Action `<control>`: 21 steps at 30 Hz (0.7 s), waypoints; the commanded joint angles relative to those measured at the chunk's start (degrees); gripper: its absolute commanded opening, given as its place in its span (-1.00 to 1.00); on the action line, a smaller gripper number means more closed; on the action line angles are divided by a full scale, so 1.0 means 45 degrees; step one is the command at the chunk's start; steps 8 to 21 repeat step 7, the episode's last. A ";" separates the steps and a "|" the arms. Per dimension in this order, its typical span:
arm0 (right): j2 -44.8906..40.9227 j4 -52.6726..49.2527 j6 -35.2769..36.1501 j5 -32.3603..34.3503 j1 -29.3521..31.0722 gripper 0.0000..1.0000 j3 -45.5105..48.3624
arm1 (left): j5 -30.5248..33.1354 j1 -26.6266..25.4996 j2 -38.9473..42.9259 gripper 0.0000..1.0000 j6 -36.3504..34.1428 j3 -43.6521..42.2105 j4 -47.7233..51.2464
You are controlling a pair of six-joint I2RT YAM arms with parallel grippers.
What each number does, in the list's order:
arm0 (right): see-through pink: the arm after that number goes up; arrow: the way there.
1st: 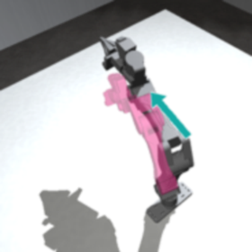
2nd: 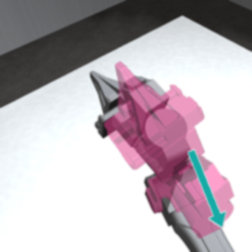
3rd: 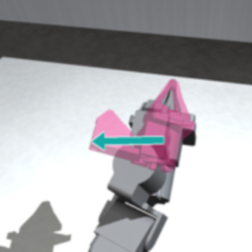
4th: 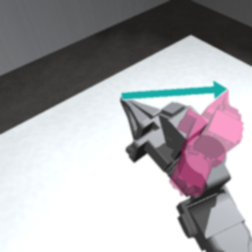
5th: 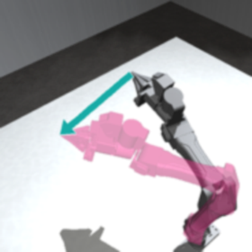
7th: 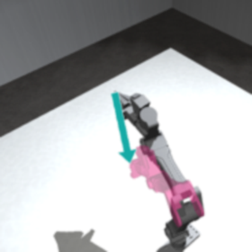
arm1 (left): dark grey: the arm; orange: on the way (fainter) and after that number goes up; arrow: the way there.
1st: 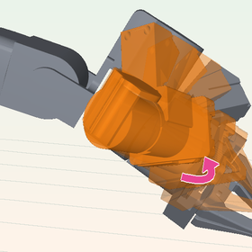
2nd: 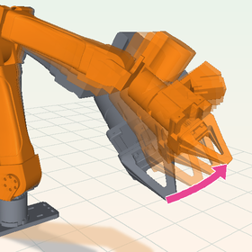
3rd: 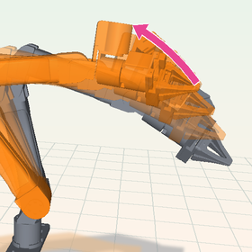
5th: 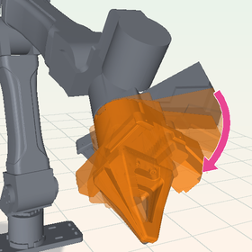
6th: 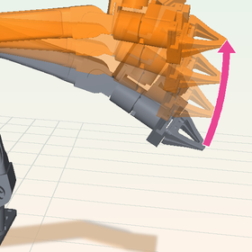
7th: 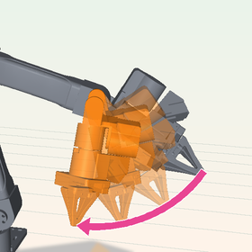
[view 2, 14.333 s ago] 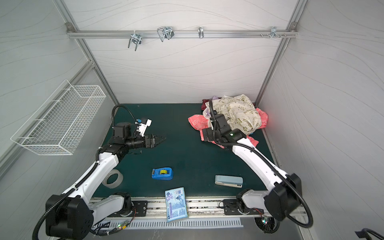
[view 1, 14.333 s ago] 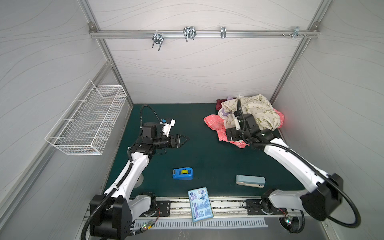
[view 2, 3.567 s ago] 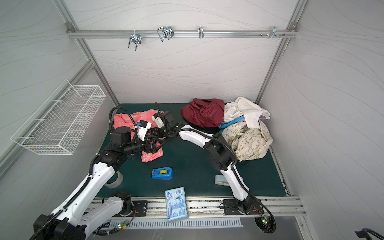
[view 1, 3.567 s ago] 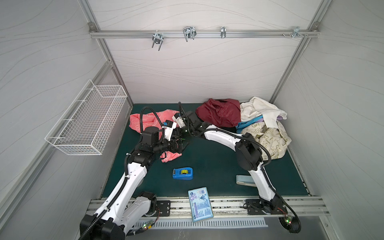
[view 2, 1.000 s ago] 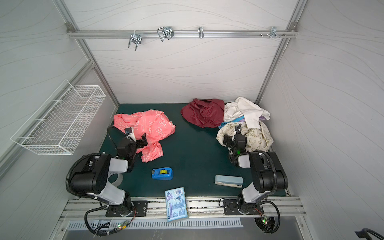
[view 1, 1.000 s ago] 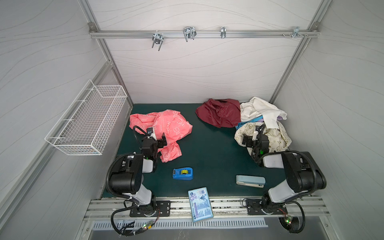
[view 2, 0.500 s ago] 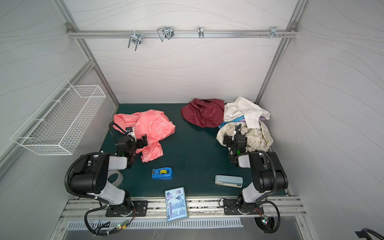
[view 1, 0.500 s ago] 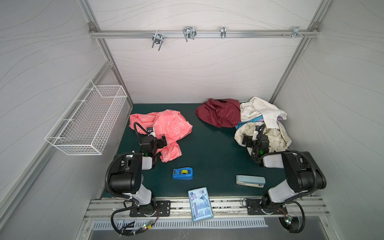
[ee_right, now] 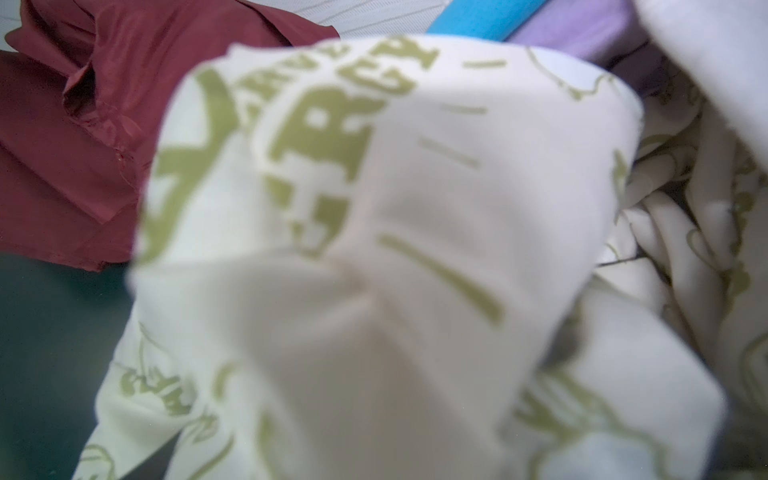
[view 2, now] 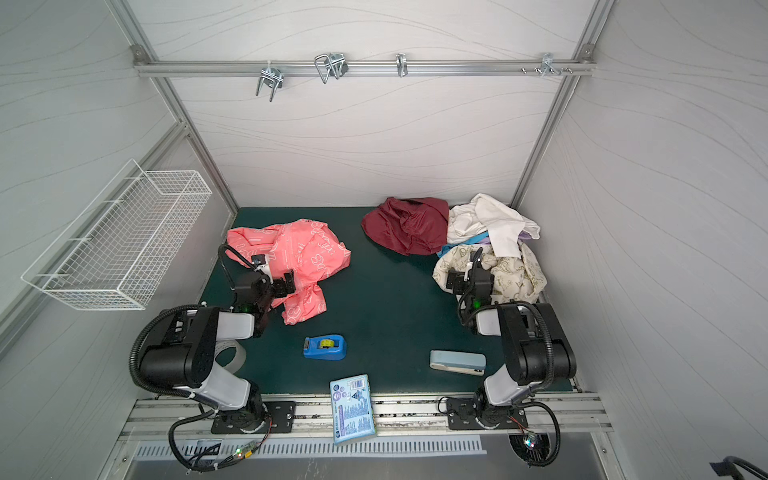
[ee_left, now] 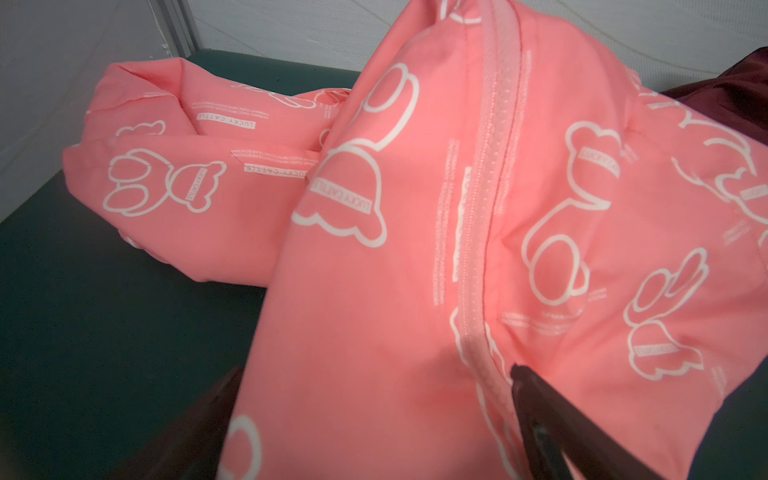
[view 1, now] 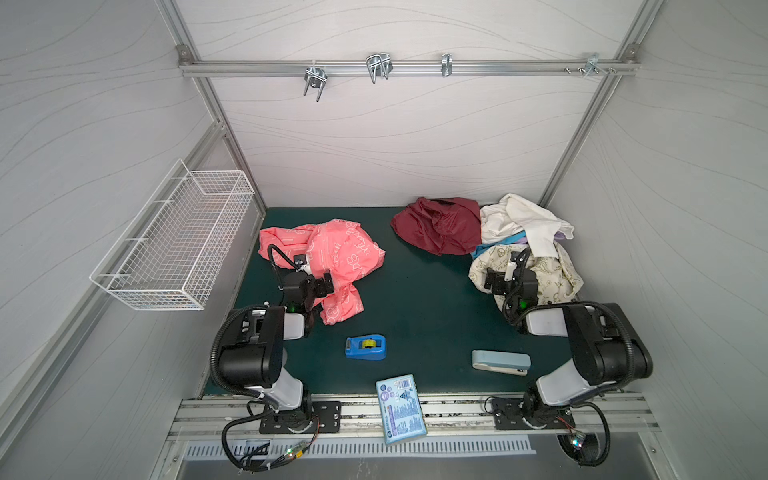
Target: Pick out a specific cloth from the pile
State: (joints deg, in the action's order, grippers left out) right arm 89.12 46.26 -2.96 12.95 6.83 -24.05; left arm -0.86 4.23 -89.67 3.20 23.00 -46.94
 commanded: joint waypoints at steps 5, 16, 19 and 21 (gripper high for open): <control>0.0156 0.0040 0.0238 -0.0121 0.0043 0.98 -0.0148 | 0.0069 -0.0100 0.0122 0.98 -0.0193 0.0406 -0.0052; 0.0156 0.0052 0.0248 -0.0123 0.0044 0.98 -0.0134 | 0.0062 -0.0099 0.0144 0.98 -0.0184 0.0377 -0.0059; 0.0156 0.0052 0.0248 -0.0123 0.0044 0.98 -0.0134 | 0.0062 -0.0099 0.0144 0.98 -0.0184 0.0377 -0.0059; 0.0156 0.0052 0.0248 -0.0123 0.0044 0.98 -0.0134 | 0.0062 -0.0099 0.0144 0.98 -0.0184 0.0377 -0.0059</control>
